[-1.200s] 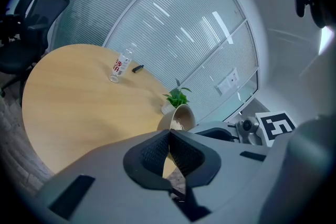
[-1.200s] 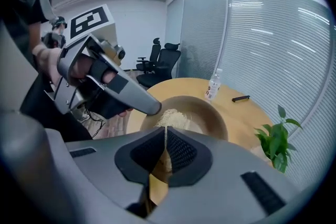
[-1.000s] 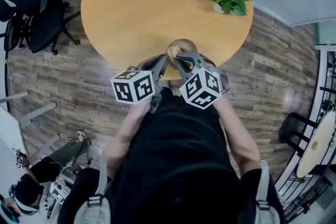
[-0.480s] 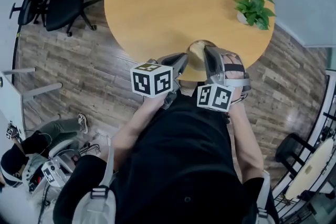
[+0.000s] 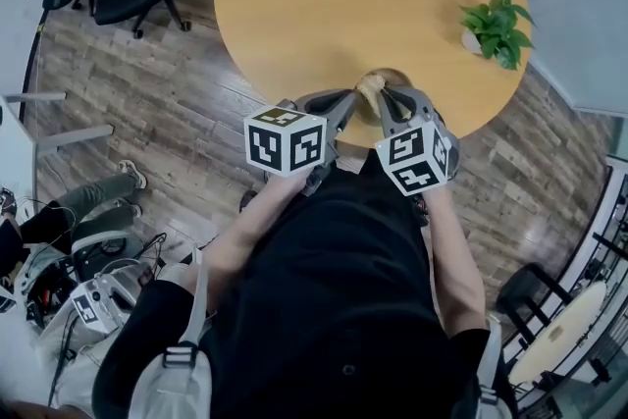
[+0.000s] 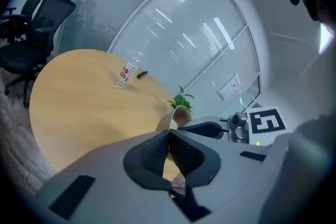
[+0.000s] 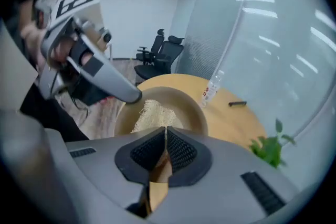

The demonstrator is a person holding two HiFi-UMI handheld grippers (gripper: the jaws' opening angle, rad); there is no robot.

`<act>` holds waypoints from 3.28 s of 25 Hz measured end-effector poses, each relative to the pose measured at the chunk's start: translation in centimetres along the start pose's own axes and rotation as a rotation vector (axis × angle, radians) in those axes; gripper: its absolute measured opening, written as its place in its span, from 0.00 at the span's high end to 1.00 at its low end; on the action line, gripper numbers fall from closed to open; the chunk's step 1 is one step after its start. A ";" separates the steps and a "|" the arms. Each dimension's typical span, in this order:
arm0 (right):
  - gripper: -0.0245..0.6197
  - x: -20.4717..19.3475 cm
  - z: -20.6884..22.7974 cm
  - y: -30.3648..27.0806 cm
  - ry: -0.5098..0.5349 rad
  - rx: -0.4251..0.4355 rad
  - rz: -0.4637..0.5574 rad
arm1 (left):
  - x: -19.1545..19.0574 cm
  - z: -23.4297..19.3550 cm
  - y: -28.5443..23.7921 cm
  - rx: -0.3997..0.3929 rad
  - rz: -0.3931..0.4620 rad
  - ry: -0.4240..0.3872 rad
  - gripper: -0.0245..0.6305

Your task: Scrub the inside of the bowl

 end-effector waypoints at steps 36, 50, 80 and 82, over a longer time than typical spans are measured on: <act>0.92 -0.8 0.8 0.8 0.022 0.131 -0.082 | -0.3 0.5 -0.7 -0.022 -0.031 -0.002 0.94; 0.92 1.3 1.2 1.9 0.533 -0.199 0.135 | 0.1 1.8 -0.3 -0.061 0.012 -0.017 0.94; 0.92 -0.9 1.9 3.0 -0.701 0.243 0.197 | -0.2 3.8 -0.2 -0.094 0.014 -0.078 0.94; 0.92 -1.1 0.9 2.7 -0.650 0.268 0.156 | -0.2 3.6 -0.2 -0.086 0.010 -0.076 0.94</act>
Point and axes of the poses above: the fingertips, and each gripper's own axes: y backward along the fingers, z to its right, x out of its top, the point moved 2 cm from there along y, backward along the fingers, and after that the axes turned 14 degrees about -y, right-handed, at the moved point
